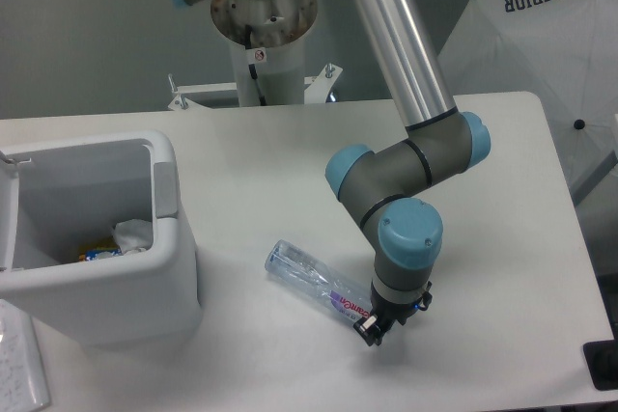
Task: Place the trash in the trash can
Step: 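Lower onto the bottle's cap end and close the gripper on it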
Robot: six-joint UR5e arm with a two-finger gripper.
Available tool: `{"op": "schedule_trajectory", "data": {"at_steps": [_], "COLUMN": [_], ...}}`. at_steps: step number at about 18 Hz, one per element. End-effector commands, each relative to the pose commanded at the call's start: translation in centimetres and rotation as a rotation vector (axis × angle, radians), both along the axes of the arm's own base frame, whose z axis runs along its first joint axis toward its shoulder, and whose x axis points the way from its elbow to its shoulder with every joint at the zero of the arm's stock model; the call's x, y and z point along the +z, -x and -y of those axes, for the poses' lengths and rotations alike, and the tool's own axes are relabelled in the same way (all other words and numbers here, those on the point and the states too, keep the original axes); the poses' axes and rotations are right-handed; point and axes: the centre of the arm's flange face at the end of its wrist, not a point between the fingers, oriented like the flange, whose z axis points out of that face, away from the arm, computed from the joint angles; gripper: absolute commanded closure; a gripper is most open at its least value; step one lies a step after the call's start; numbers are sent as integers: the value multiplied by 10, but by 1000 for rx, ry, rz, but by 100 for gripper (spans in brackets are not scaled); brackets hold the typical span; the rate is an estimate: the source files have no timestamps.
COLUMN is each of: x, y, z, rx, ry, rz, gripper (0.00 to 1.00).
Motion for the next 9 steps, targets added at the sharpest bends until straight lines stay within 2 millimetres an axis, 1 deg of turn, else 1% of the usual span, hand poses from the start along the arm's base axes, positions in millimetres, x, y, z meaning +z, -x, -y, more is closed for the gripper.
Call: {"op": "schedule_trajectory", "data": {"at_steps": [3,5,9], "x": [1,2,8], "y": [0,0,1], "z": [0,0,-1], "rx": [2,1,1], "ry": [-1,-4,-11], "rz": [-1,-3,-11], "gripper": [62,64,72]}}
